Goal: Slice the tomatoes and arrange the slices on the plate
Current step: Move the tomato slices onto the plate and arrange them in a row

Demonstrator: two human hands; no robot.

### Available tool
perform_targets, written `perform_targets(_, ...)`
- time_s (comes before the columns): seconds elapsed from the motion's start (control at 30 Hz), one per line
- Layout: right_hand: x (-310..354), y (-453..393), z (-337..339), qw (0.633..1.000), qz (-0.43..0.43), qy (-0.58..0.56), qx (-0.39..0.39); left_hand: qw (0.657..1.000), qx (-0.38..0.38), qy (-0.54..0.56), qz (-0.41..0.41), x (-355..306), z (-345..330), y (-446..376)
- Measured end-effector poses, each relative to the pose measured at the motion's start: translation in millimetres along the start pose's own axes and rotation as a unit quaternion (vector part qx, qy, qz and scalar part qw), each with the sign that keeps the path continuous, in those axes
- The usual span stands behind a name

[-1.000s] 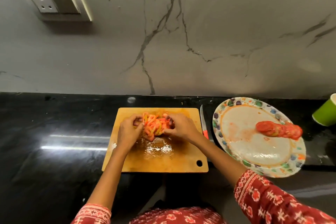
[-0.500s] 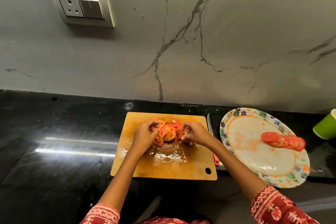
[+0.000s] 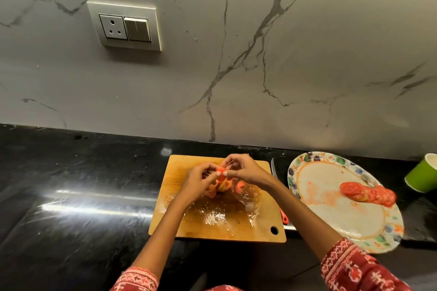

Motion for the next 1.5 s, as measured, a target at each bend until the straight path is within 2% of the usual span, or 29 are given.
perform_targets(0.1, 3.5, -1.8, -0.9, 0.999, 0.009, 0.038, -0.035, 1.0, 0.006, 0.0, 0.008, 4.5, 3.2, 1.4)
perform_targets(0.23, -2.8, -5.2, 2.6, 0.989, -0.003, 0.128, -0.075, 0.995, -0.087, -0.009, 0.046, 19.0, 23.7, 3.4)
perform_targets(0.33, -11.6, -9.7, -0.3, 0.97, -0.016, 0.239, -0.037, 0.987, -0.146, 0.0, 0.06, 26.8, 40.3, 8.0)
perform_targets(0.43, -15.4, -11.3, -5.5, 0.95, -0.032, 0.308, -0.031, 0.989, -0.137, 0.003, 0.061, 30.8, 43.4, 8.9)
perform_targets(0.5, -11.9, -14.7, -13.2, 0.945, -0.023, 0.324, -0.035, 0.989, -0.135, 0.001, 0.063, 34.7, 43.2, 8.8)
perform_targets(0.63, -10.8, -26.2, -42.3, 0.929, -0.012, 0.368, 0.026, 0.987, -0.146, -0.007, 0.067, 37.2, 46.9, 8.2)
perform_targets(0.73, -13.9, -31.2, -49.7, 0.918, -0.016, 0.393, 0.044, 0.988, -0.141, -0.017, 0.065, 34.3, 47.4, 6.2)
perform_targets(1.03, -18.5, -32.6, -45.5, 0.938, -0.029, 0.34, 0.066, 0.99, -0.124, -0.018, 0.059, 36.2, 45.2, 5.1)
perform_targets(1.27, -0.1, -28.6, 2.2, 0.974, -0.007, 0.226, -0.004, 0.989, -0.139, -0.012, 0.057, 29.6, 43.4, 6.4)
perform_targets(1.5, -5.9, -18.5, 15.2, 0.994, -0.034, 0.1, -0.026, 0.991, -0.124, -0.017, 0.042, 17.5, 34.1, 6.7)
Point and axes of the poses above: each hand's wrist, its own y-axis away from the middle knuckle, its own z-axis out of the back of the hand, x = y × z, the point moved 6 cm from there along -y, towards the middle knuckle, and after that the axes turned 13 degrees about z, right-handed, at the moved point
